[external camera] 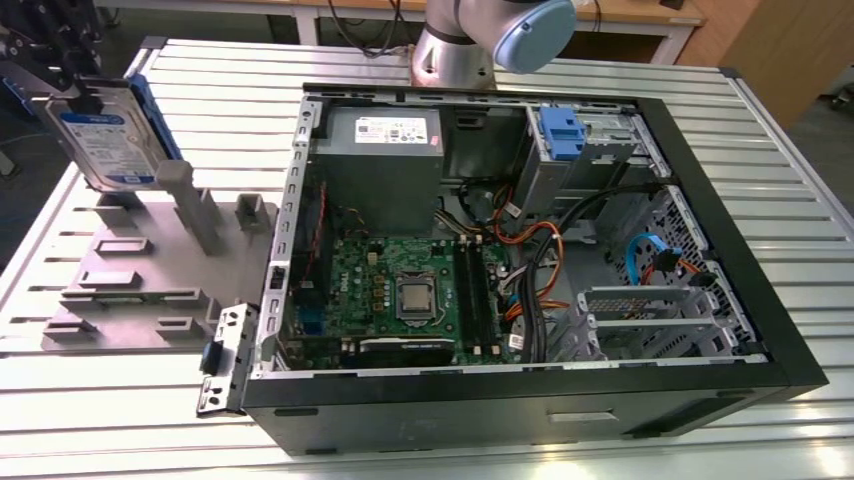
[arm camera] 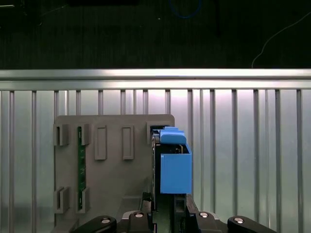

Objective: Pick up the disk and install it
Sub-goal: 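Pick up the disk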

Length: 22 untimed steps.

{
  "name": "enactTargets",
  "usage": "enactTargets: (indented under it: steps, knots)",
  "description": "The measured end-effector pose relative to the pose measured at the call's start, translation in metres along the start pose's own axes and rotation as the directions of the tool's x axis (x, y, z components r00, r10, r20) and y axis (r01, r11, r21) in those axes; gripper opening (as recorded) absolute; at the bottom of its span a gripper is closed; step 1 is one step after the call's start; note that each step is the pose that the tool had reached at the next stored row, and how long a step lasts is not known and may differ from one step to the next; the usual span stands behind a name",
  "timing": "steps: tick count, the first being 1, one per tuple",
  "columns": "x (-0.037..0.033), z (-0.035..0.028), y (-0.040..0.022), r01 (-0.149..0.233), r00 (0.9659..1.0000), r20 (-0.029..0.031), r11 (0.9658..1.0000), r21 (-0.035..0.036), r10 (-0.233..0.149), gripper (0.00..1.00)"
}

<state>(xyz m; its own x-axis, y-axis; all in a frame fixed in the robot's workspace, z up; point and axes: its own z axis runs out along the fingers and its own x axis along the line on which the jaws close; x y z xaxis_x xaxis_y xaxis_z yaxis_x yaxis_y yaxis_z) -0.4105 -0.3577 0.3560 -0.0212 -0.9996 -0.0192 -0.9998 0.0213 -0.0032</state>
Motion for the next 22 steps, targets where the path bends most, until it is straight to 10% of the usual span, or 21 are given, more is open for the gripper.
enactTargets:
  steps: [22]
  knots:
    - [-0.0010, -0.0146, -0.0001, 0.000, 1.0000, 0.0000, 1.0000, 0.0000, 0.000, 0.35]
